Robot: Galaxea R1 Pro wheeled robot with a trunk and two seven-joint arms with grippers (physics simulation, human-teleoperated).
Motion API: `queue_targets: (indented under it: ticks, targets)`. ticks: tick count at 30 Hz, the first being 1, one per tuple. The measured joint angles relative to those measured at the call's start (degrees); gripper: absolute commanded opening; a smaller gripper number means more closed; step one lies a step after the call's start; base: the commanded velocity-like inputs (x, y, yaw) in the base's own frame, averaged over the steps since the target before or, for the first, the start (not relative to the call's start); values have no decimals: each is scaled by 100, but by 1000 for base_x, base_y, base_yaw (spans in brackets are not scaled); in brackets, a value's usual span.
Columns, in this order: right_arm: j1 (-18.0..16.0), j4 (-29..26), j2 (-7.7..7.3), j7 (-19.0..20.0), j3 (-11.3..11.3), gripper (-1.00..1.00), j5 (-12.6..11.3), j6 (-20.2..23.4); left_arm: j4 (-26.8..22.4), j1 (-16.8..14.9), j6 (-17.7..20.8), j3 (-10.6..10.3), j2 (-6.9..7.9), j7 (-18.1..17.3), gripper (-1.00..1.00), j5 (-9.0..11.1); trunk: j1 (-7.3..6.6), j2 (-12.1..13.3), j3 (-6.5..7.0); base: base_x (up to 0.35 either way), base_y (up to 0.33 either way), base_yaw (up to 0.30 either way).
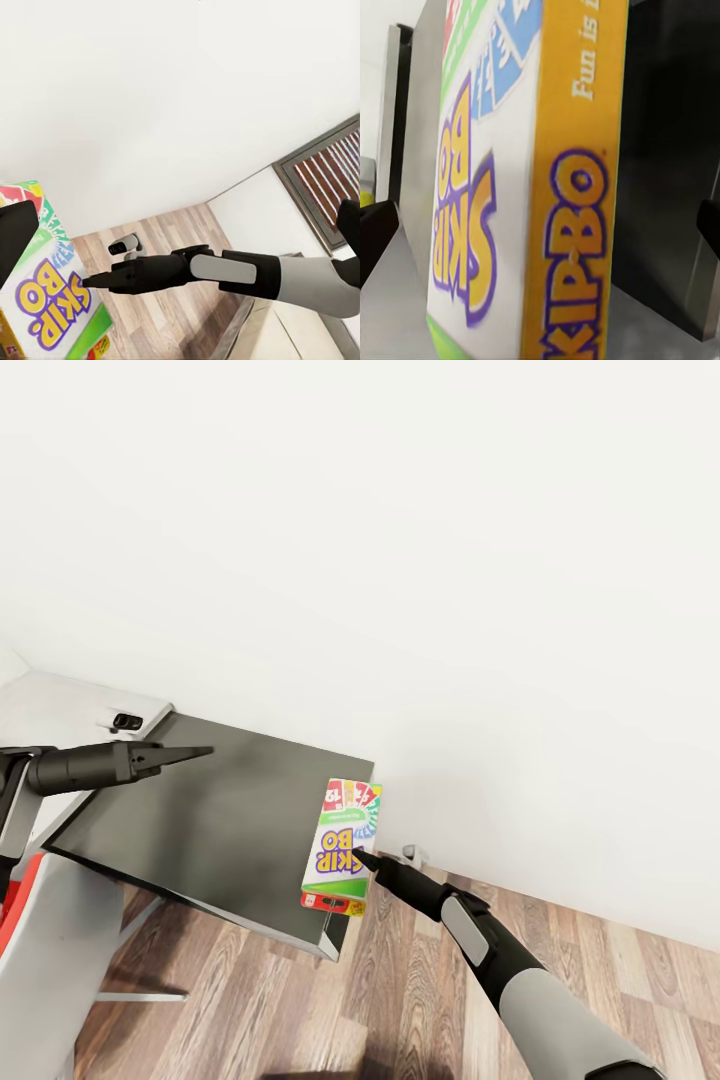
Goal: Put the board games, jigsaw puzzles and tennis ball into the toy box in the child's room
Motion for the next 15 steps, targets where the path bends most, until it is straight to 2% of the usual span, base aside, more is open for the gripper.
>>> queue_targets:
  ticks: [15]
  targets:
    - [-4, 2, 0, 1, 0, 100, -1, 122, 6, 0, 0, -9, 39, 8, 100, 2, 0, 0, 0, 0, 39, 0]
